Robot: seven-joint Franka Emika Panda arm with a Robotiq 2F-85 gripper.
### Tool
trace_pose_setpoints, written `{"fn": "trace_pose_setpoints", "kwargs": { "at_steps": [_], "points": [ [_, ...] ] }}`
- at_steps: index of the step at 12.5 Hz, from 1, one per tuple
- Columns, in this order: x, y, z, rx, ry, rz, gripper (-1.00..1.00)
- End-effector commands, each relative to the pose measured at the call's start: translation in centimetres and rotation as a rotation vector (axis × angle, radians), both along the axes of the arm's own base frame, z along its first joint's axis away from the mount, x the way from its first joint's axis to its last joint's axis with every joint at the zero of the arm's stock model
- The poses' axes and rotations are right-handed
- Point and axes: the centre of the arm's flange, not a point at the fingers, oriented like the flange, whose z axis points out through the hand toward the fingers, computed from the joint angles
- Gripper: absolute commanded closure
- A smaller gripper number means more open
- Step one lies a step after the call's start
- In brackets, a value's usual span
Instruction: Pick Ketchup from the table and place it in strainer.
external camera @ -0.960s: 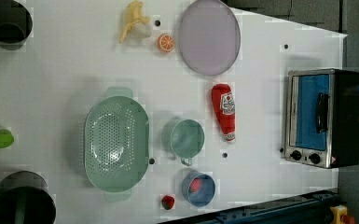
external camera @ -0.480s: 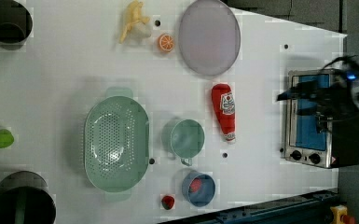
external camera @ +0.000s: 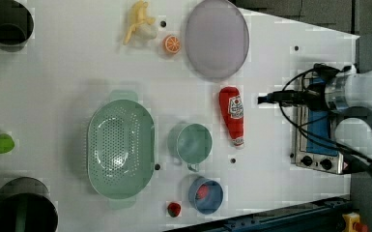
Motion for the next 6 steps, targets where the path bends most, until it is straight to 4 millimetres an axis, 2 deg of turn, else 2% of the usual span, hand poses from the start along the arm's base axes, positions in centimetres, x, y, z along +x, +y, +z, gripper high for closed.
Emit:
{"fn": "trace_pose_setpoints", "kwargs": {
  "at_steps": [1,6],
  "points": [
    [-0.6,0.6,-3.1,0.019,-0.035,0.215,-1.00],
    [-2.8,0.6,-10.6,0.026,0.005,0.272,-1.00]
  ]
}}
